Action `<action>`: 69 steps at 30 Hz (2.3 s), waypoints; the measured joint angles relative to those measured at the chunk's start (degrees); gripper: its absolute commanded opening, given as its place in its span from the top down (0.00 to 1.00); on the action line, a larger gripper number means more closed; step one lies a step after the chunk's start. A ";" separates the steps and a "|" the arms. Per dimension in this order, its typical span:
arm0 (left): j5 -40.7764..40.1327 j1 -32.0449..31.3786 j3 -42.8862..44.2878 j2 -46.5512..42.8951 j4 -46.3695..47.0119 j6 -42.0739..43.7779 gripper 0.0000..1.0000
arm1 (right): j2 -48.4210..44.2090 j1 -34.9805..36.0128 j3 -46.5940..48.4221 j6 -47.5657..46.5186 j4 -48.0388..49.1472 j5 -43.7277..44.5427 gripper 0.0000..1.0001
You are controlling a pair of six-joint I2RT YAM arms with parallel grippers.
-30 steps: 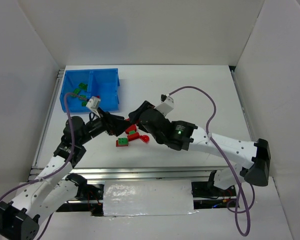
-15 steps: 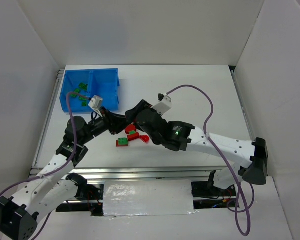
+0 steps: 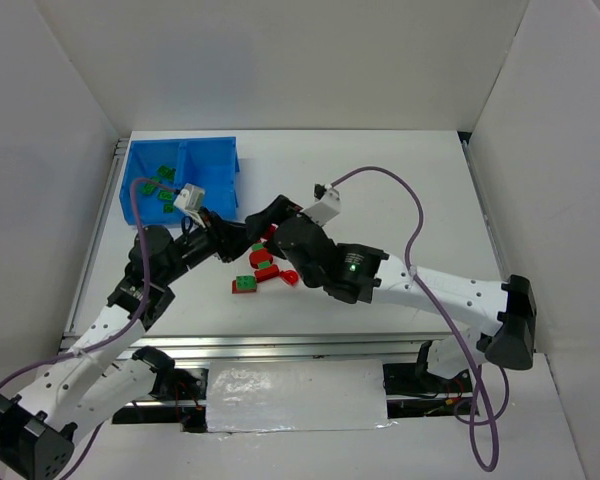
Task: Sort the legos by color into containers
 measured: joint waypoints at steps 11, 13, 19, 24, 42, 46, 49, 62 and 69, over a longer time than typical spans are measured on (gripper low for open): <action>-30.47 1.18 11.69 11.82 -13.35 1.29 1.00 | -17.81 -4.28 -12.39 -2.23 2.14 0.04 0.00; -35.23 3.06 17.16 17.97 -14.91 2.05 1.00 | -21.94 -5.53 -14.14 -3.21 2.08 1.09 0.00; -40.72 13.75 35.28 39.69 -16.59 2.36 0.69 | -26.25 -6.62 -17.64 -5.99 1.38 1.22 0.00; -41.51 17.68 47.32 53.77 -22.03 1.27 0.22 | -26.21 -8.41 -19.37 -8.15 -0.15 0.00 0.00; -36.00 18.43 44.52 40.59 -42.07 -1.57 0.02 | 7.08 -17.09 -10.60 -26.03 -1.57 -20.46 0.09; -29.38 17.33 32.94 21.53 -44.41 -0.35 0.01 | 13.14 -17.03 -12.41 -34.40 -1.68 -28.48 0.11; -23.76 15.85 28.00 13.03 -46.25 2.23 0.01 | 14.25 -17.03 -13.57 -39.87 -1.68 -33.16 0.17; -17.44 15.34 15.65 0.04 -51.08 12.63 0.00 | 28.57 -17.03 -4.79 -50.51 -1.90 -34.53 0.57; -17.55 15.34 14.91 0.68 -51.30 13.60 0.00 | 27.96 -16.74 -5.18 -49.62 -2.27 -32.68 0.79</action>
